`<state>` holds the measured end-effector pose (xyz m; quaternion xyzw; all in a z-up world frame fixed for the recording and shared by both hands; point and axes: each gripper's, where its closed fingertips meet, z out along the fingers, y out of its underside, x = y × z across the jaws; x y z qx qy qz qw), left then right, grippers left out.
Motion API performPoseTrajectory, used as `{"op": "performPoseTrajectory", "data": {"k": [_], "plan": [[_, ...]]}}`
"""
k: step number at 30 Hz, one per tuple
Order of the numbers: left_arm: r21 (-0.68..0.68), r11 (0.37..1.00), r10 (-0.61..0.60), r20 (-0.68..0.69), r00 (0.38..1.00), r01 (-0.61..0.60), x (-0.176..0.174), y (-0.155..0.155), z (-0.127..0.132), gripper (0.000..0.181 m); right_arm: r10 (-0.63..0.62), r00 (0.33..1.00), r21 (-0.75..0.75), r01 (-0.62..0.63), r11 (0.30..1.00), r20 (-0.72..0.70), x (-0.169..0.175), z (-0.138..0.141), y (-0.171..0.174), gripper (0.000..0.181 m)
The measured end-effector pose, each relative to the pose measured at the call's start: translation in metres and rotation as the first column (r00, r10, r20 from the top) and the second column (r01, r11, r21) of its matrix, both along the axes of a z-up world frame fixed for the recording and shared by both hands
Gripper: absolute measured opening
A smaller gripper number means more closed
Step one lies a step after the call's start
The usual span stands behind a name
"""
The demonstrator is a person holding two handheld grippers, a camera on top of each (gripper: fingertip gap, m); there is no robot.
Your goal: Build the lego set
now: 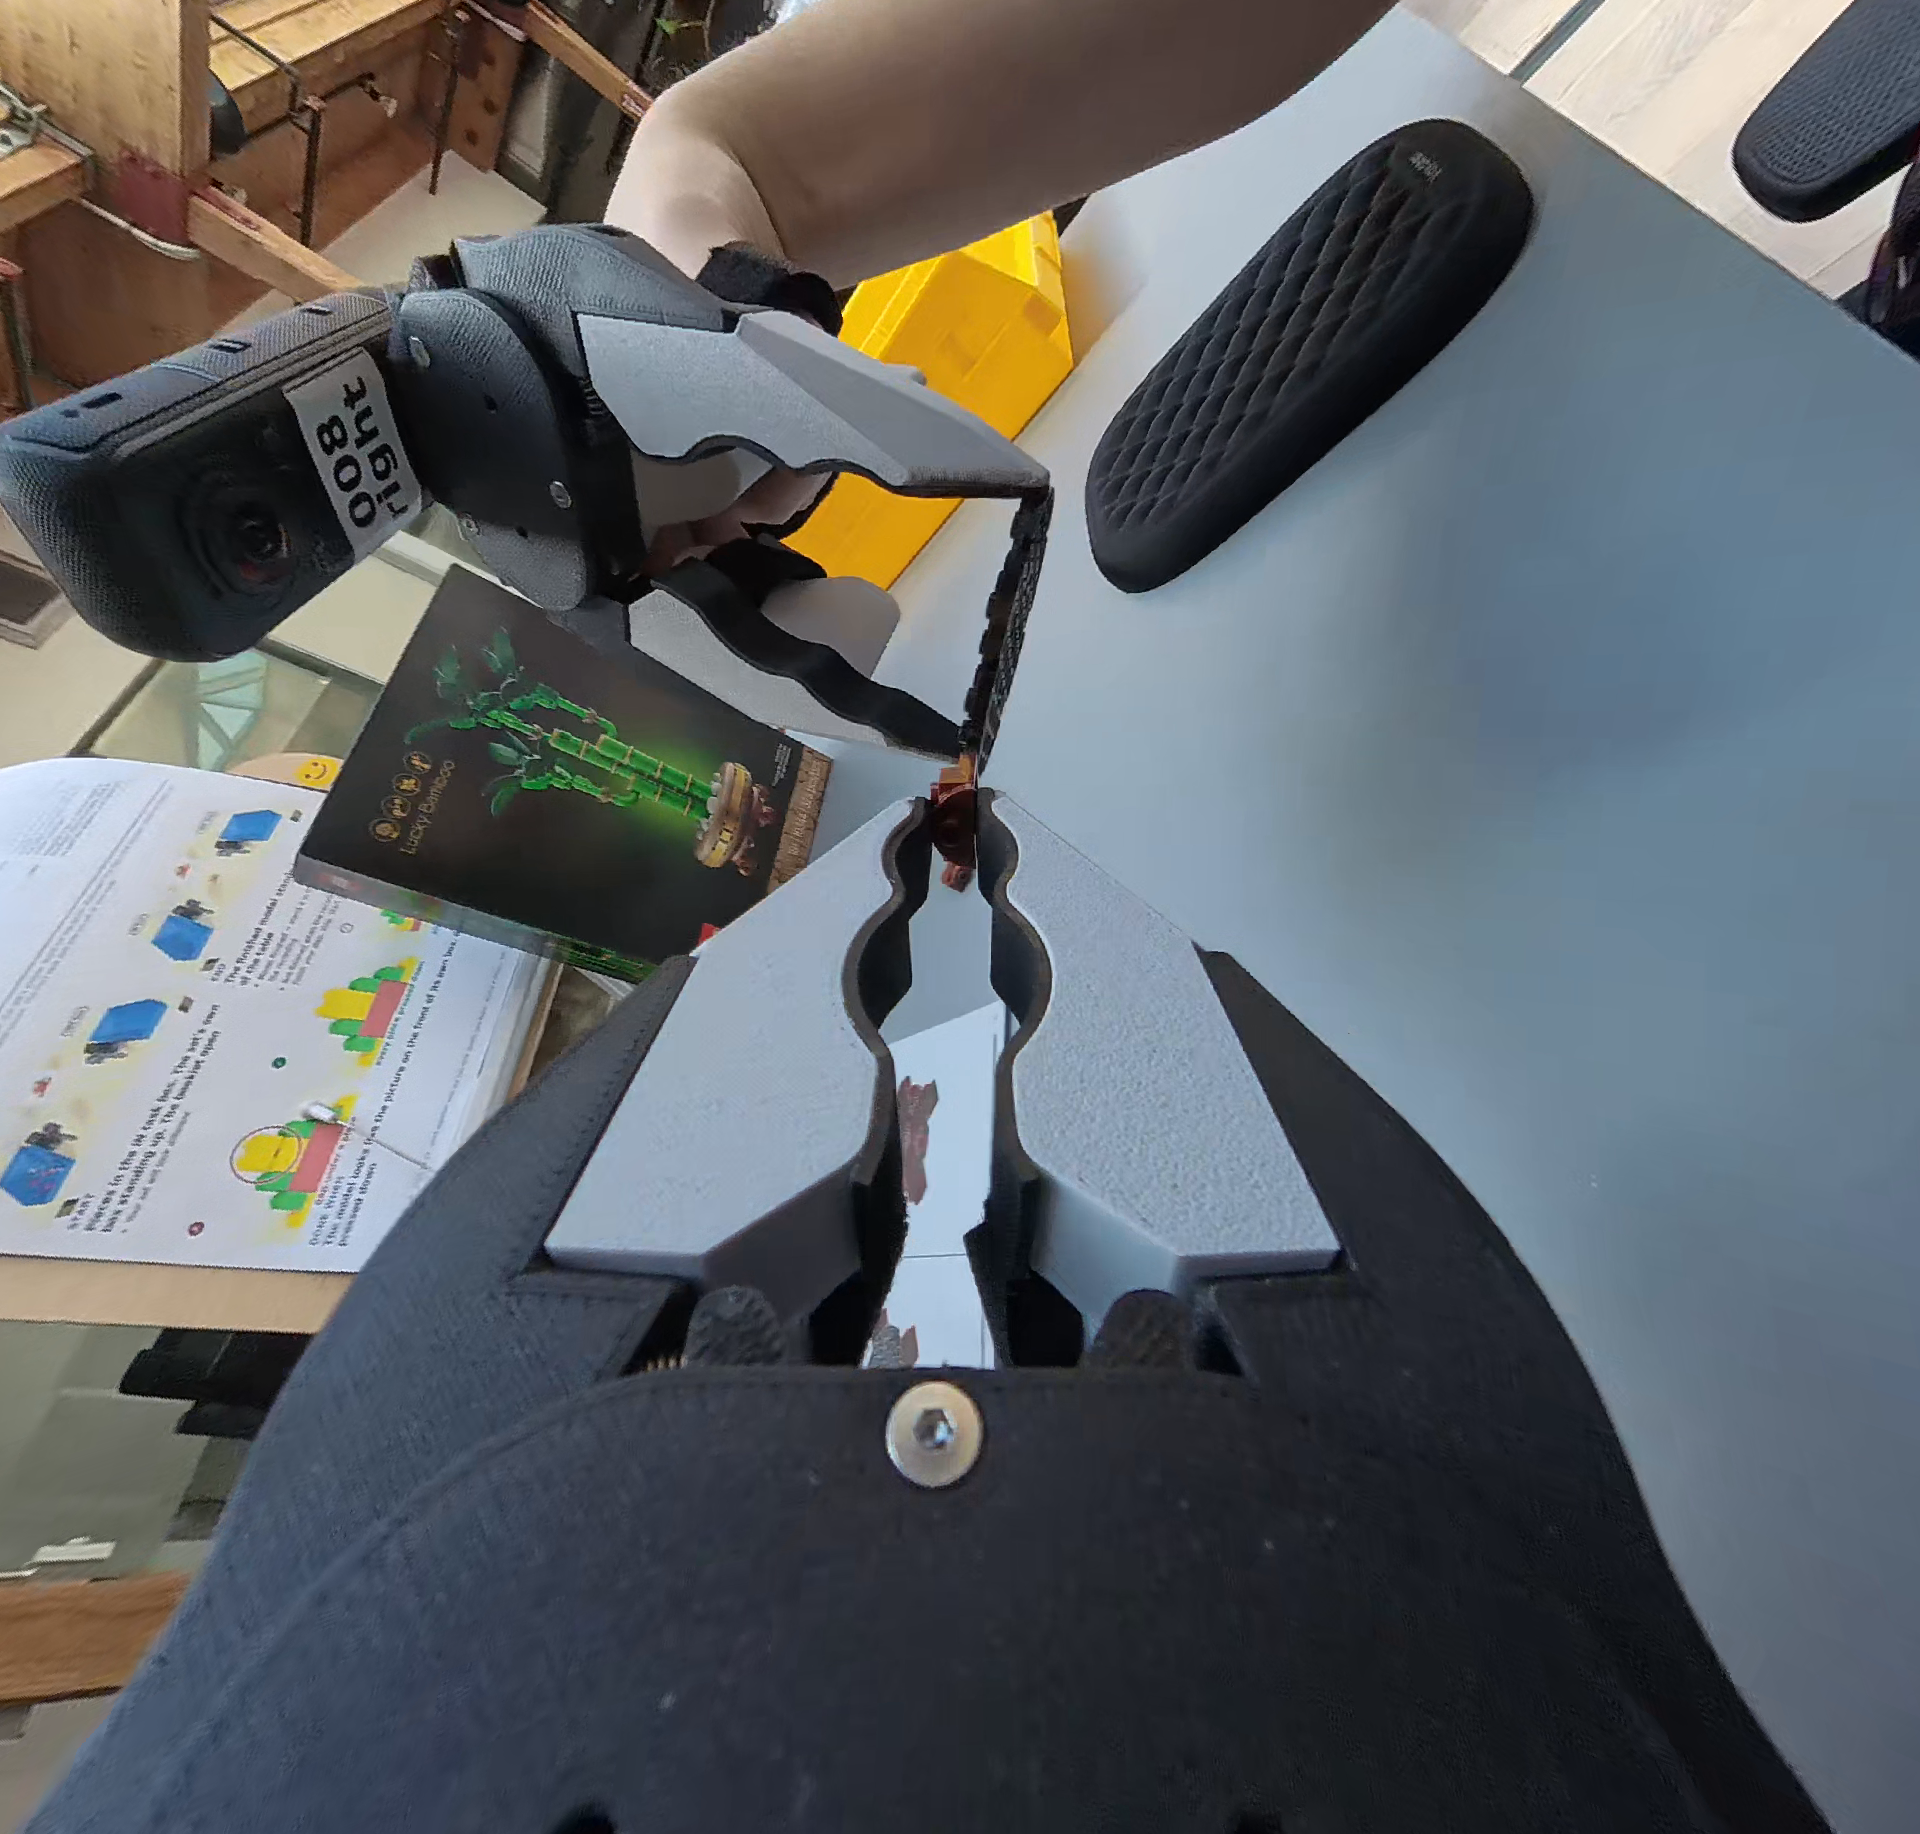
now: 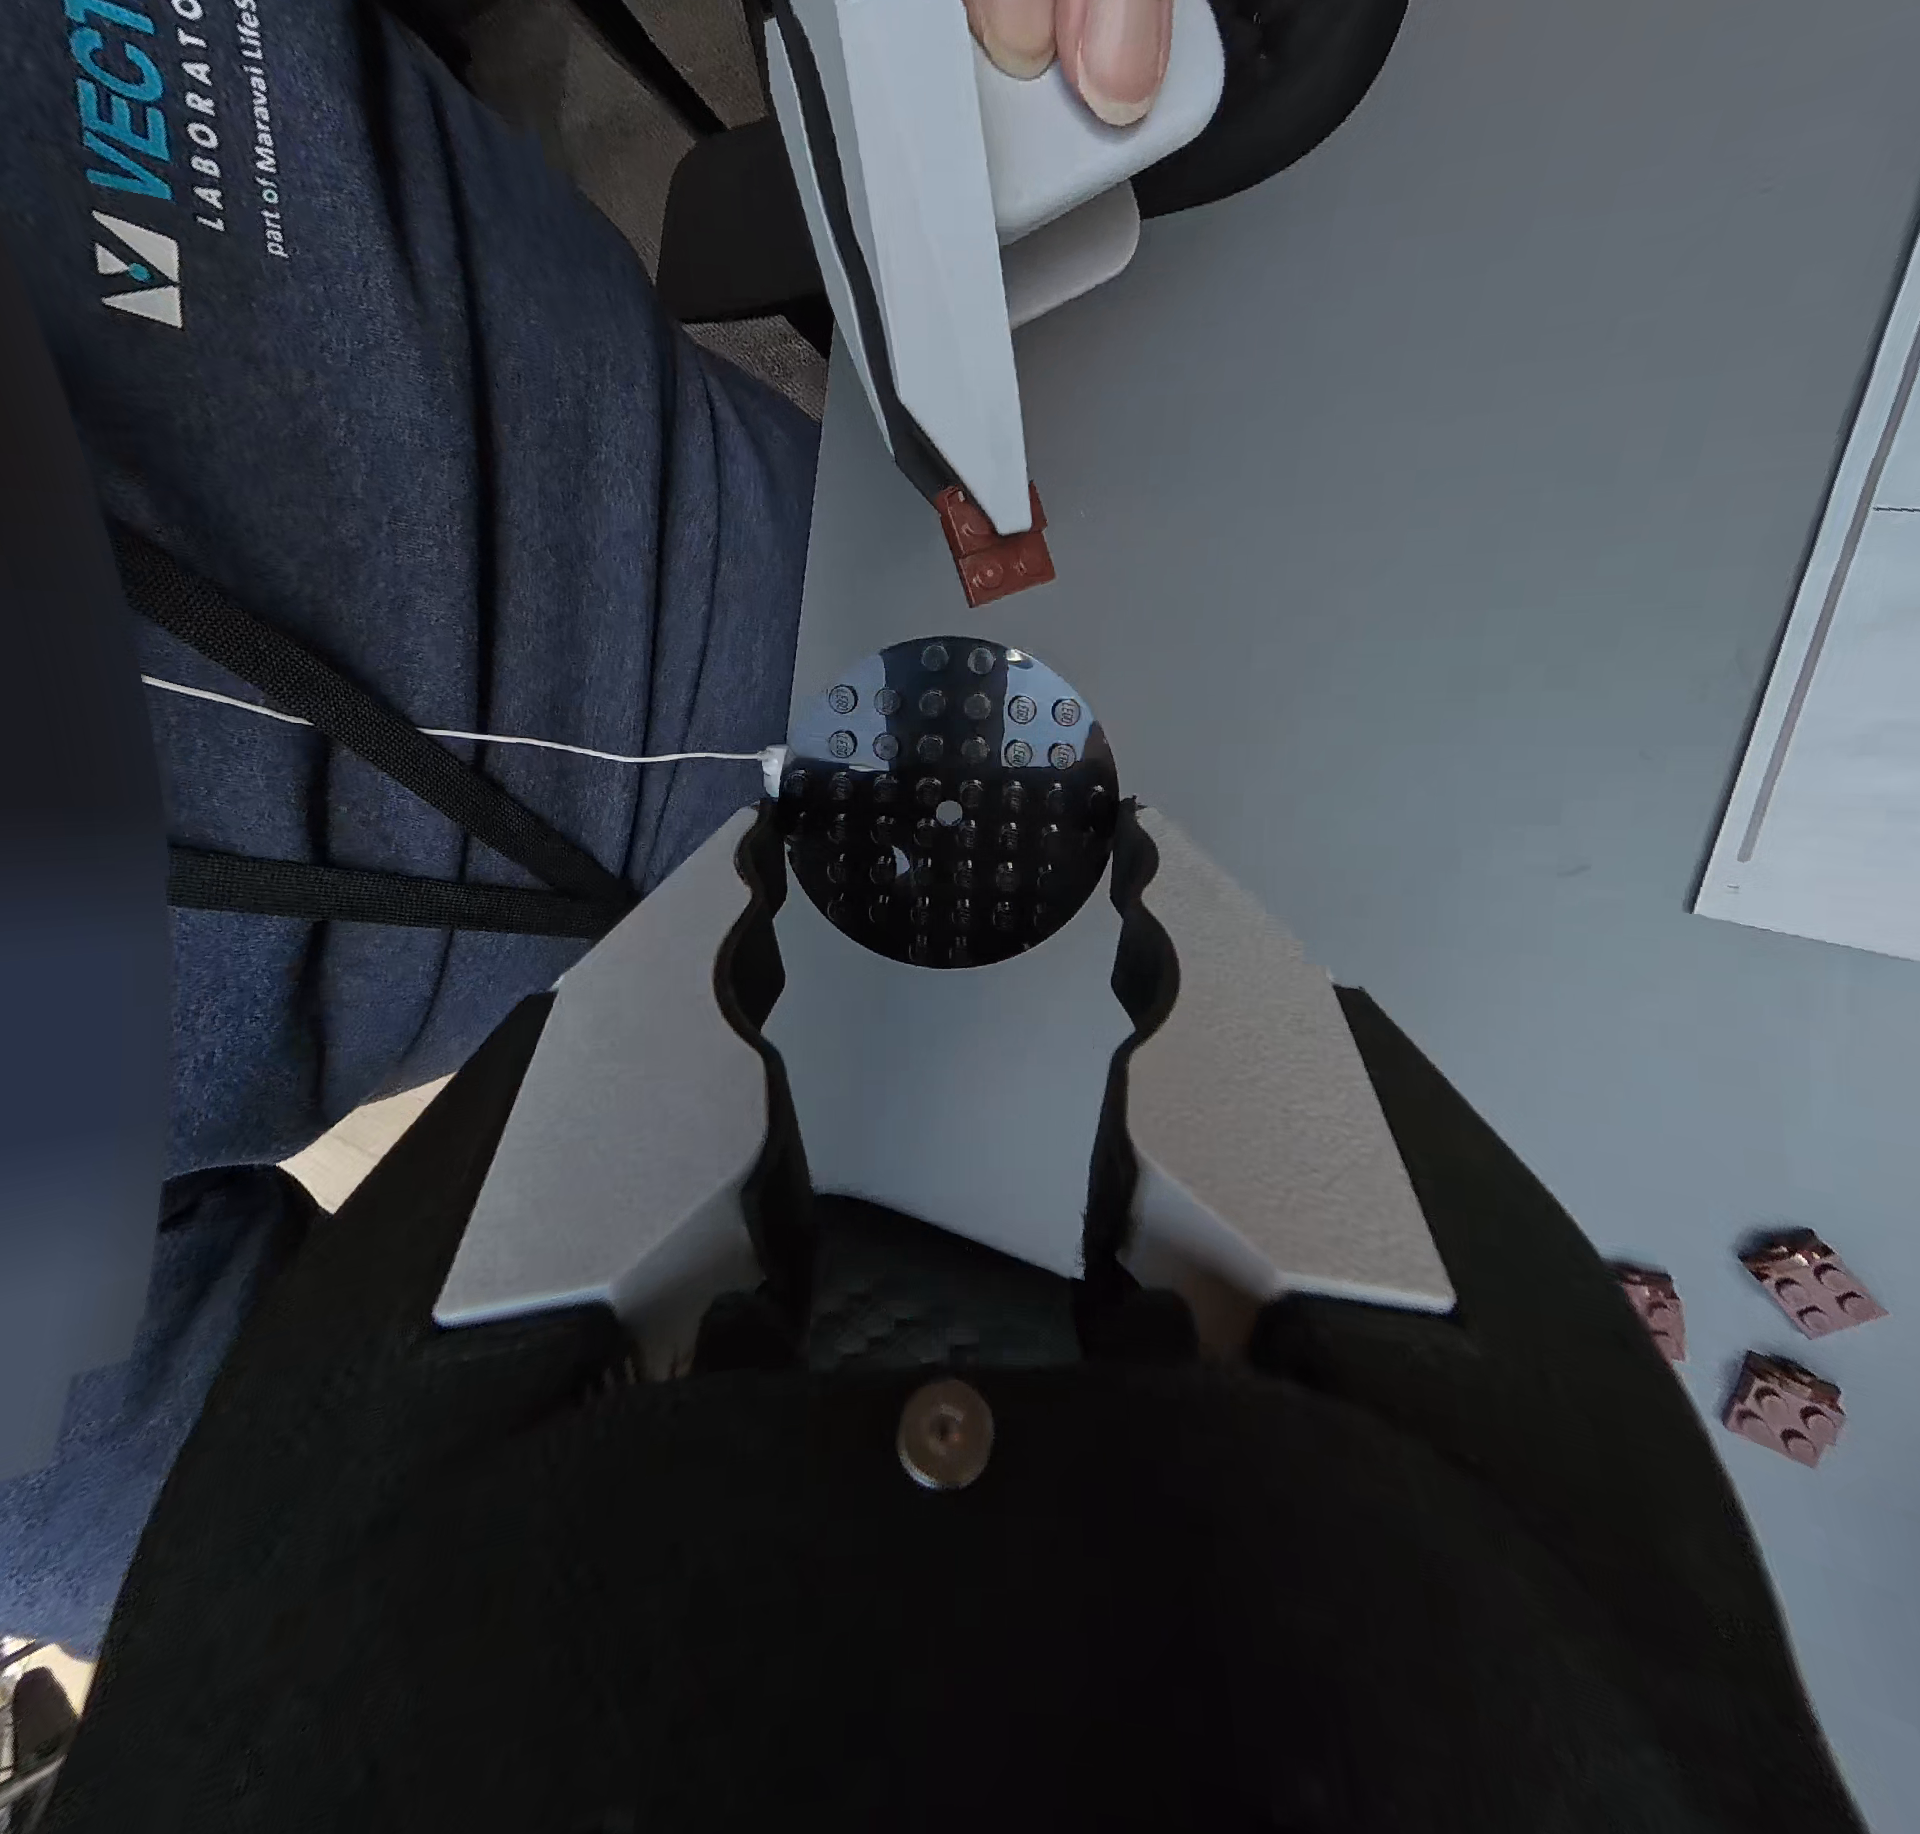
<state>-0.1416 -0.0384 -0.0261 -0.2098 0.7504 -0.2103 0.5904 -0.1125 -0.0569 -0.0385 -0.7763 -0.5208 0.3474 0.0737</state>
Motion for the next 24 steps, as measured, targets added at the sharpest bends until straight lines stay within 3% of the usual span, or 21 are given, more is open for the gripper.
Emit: {"op": "performPoseTrajectory", "data": {"k": [6, 12, 24], "plan": [[0.036, 0.998, 0.048, 0.06, 0.997, -0.05, 0.005, 0.003, 0.01, 0.006, 0.034, 0.993, 0.032, -0.038, 0.999, 0.113, 0.006, 0.017, -0.002, 0.063], [-0.003, 0.997, 0.074, 0.227, 0.971, -0.075, 0.014, -0.002, 0.042, 0.005, 0.059, 0.978, 0.052, -0.071, 0.996, 0.199, 0.008, 0.04, -0.004, 0.063], [0.005, 1.0, 0.012, 0.382, 0.924, -0.015, -0.002, -0.026, 0.082, 0.005, 0.121, 0.948, 0.044, -0.14, 0.989, 0.293, -0.001, 0.074, -0.022, 0.063]]}}
